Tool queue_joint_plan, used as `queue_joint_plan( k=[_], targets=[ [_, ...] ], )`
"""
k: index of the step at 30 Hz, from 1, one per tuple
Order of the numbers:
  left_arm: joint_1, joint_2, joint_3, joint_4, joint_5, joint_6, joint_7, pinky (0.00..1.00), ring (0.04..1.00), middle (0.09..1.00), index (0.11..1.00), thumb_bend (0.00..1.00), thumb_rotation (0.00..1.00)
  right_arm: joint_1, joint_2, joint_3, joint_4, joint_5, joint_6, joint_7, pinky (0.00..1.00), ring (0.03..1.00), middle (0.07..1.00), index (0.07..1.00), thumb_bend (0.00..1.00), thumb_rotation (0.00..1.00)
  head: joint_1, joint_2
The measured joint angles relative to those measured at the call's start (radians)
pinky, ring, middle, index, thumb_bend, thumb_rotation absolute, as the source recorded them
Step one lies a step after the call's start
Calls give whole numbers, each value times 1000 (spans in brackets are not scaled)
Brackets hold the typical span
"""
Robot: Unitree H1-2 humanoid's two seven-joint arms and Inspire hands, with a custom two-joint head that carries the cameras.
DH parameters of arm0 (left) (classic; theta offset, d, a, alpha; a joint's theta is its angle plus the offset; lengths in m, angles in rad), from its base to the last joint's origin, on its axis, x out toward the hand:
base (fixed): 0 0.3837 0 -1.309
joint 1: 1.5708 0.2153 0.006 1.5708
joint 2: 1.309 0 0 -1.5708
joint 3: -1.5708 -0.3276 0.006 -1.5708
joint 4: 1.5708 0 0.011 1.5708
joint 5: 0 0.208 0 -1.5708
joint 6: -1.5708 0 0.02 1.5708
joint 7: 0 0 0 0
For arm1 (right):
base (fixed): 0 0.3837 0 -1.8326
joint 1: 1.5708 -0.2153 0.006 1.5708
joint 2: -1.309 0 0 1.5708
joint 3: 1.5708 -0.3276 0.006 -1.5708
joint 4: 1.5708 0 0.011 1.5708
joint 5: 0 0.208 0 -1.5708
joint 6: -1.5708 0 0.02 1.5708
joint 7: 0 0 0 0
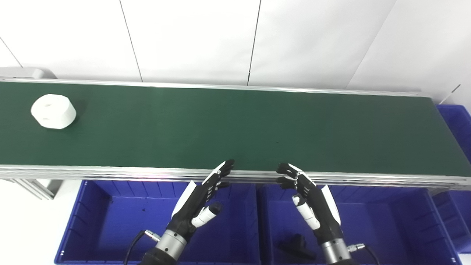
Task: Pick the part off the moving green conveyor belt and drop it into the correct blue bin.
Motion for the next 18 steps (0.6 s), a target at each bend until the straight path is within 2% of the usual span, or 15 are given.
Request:
queue_joint_plan(
  k=[18],
  targets=[
    [0,7,7,-1,0,3,0,856,960,958,942,998,1000,0,16,3,-1,-14,0,0,692,724,802,833,762,989,-40,-2]
  ],
)
